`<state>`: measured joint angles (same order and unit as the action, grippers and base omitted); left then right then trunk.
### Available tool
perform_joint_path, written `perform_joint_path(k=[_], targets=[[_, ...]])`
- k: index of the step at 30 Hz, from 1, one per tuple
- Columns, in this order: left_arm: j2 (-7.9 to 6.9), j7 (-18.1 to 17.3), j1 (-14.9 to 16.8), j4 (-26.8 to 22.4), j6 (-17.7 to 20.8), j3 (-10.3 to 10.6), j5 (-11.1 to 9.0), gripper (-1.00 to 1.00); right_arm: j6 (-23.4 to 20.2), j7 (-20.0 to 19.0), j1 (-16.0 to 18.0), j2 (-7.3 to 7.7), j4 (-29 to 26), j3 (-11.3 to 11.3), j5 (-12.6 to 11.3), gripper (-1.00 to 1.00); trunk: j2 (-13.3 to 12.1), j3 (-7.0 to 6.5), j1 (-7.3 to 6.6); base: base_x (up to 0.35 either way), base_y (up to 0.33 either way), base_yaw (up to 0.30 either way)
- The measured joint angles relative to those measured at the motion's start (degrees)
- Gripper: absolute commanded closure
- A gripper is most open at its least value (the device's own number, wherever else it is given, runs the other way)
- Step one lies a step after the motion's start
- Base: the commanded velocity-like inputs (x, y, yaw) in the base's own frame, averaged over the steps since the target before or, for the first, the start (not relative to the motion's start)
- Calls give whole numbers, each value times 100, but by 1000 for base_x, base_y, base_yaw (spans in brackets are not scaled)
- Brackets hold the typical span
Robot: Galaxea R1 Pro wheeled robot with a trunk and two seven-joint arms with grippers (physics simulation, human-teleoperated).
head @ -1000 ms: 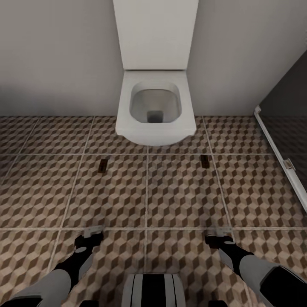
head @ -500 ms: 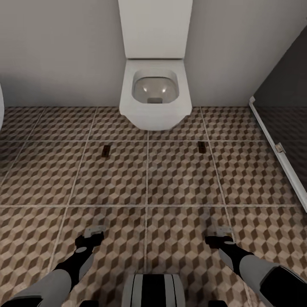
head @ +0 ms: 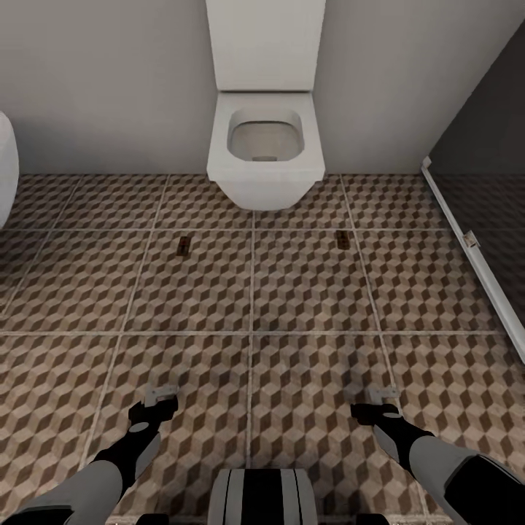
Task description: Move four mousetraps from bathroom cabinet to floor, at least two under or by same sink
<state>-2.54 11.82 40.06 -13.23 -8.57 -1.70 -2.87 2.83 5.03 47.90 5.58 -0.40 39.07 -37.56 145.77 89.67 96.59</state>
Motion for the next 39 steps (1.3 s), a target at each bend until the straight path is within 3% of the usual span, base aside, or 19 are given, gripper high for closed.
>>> perform_joint_path(k=[9, 39], targets=[[6, 1, 0, -2, -3, 0, 1, -100, 0, 0, 0, -4, 0, 1, 0, -100, 0, 0, -1, -15, 0, 0], [3, 10, 0, -9, 3, -8, 2, -100, 0, 0, 0, -5, 0, 3, 0, -100, -40, -664, -78, -1, 0, 0]])
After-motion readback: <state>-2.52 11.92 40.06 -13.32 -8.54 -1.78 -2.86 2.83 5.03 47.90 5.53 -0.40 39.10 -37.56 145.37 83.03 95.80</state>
